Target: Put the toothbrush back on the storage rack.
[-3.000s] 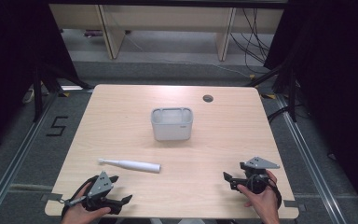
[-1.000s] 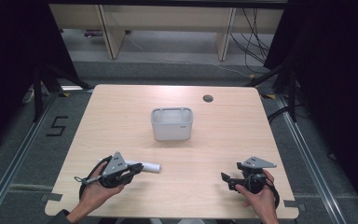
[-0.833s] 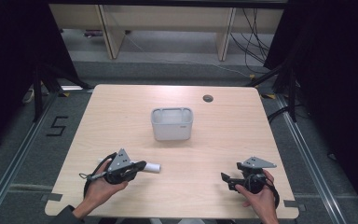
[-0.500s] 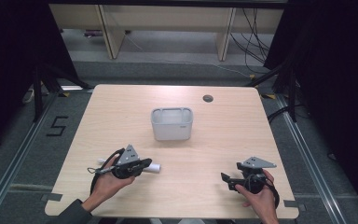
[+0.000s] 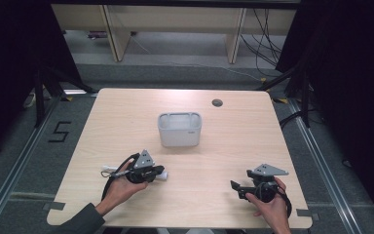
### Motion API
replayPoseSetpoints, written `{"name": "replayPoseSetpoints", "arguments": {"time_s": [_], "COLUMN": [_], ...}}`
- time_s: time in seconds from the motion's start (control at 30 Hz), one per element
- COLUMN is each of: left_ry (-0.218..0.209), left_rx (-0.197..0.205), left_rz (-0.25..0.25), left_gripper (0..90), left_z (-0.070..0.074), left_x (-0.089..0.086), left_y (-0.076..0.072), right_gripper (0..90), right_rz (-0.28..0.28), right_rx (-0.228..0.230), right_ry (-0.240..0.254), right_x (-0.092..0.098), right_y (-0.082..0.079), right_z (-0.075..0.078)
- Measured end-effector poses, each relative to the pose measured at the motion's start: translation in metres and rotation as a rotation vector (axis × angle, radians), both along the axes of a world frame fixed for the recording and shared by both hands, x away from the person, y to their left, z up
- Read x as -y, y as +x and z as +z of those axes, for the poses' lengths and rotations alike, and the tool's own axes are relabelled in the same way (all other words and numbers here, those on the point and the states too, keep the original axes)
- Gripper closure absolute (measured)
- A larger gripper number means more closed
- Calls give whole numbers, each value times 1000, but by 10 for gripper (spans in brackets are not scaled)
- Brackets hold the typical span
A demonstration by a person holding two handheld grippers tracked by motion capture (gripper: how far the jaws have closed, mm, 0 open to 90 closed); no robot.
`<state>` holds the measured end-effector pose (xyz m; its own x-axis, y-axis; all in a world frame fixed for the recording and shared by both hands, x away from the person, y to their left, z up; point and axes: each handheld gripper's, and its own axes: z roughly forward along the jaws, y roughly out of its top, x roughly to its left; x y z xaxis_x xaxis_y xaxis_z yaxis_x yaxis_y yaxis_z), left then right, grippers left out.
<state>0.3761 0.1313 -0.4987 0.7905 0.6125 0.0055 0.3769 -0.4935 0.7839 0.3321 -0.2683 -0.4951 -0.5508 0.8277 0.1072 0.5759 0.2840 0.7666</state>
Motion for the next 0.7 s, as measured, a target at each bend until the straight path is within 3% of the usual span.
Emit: {"name": "replayPoseSetpoints", "arguments": {"time_s": [0.07, 0.1, 0.13, 0.23, 0.3, 0.33, 0.37, 0.43, 0.5, 0.53, 0.6, 0.7], "left_ry": [3, 5, 8, 11, 13, 17, 21, 36, 26, 26, 37, 40], "left_rx": [-3, -4, -5, -12, -20, -21, -22, -21, -28, -28, -27, -29], "left_rz": [-3, 0, -5, -13, -23, -26, -28, -38, -44, -44, -56, -61], "left_gripper": [868, 868, 868, 864, 860, 858, 857, 855, 854, 854, 851, 847], "left_z": [0, 0, 0, 0, -1, -2, -2, -2, -2, -2, -1, 0], "left_x": [1, 1, 0, 0, 0, -1, -1, -3, -3, -3, -6, -8], "left_y": [0, -1, -1, -4, -7, -8, -9, -11, -15, -15, -20, -24], "right_gripper": [214, 214, 215, 215, 215, 215, 215, 215, 216, 216, 216, 216], "right_rz": [1, -14, 3, -3, -16, -12, 4, -1, -18, -18, -4, -3], "right_rx": [-1, -34, 2, 5, -40, -32, 5, 3, -40, -40, 4, -1], "right_ry": [-8, 16, -8, -18, 16, 14, -11, -20, 17, 17, -22, -18], "right_x": [0, -2, 0, 0, -2, -2, 0, 1, -2, -2, 1, 0], "right_y": [0, -2, 0, 0, -2, -2, 0, 0, -2, -2, 0, -1], "right_z": [0, 0, 0, 0, 1, 0, 0, 0, 1, 1, 0, 0]}}
